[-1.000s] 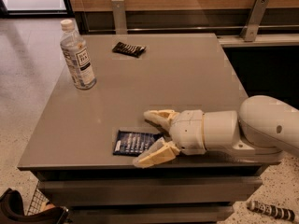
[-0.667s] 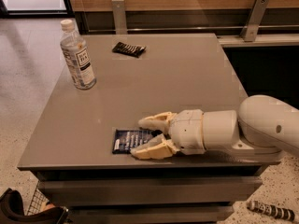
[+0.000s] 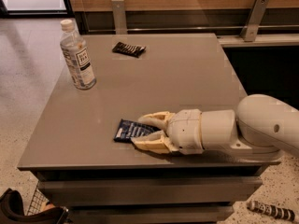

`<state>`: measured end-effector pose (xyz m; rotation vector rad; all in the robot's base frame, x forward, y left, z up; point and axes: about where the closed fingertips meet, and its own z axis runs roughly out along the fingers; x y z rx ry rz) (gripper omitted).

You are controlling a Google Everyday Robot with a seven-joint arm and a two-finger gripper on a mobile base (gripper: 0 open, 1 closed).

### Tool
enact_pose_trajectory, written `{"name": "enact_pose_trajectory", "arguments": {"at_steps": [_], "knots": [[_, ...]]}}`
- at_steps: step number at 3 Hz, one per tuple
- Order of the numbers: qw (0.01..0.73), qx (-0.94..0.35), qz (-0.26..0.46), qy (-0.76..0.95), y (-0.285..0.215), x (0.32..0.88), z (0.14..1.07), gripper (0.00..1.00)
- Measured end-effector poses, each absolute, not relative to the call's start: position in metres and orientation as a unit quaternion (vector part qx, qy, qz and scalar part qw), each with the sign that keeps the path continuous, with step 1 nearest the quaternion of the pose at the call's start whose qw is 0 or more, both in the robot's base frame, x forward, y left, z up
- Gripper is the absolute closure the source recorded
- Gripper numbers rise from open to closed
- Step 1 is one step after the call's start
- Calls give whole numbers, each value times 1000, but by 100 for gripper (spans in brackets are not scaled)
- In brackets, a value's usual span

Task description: Move rxbar blueberry near rxbar chocolate

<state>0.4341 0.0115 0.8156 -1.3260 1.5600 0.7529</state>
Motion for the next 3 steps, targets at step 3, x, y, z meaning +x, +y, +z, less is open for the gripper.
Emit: {"name": "enact_pose_trajectory", "arguments": {"at_steps": [3], "knots": [[431, -587, 243, 641, 7, 469, 894, 100]]}}
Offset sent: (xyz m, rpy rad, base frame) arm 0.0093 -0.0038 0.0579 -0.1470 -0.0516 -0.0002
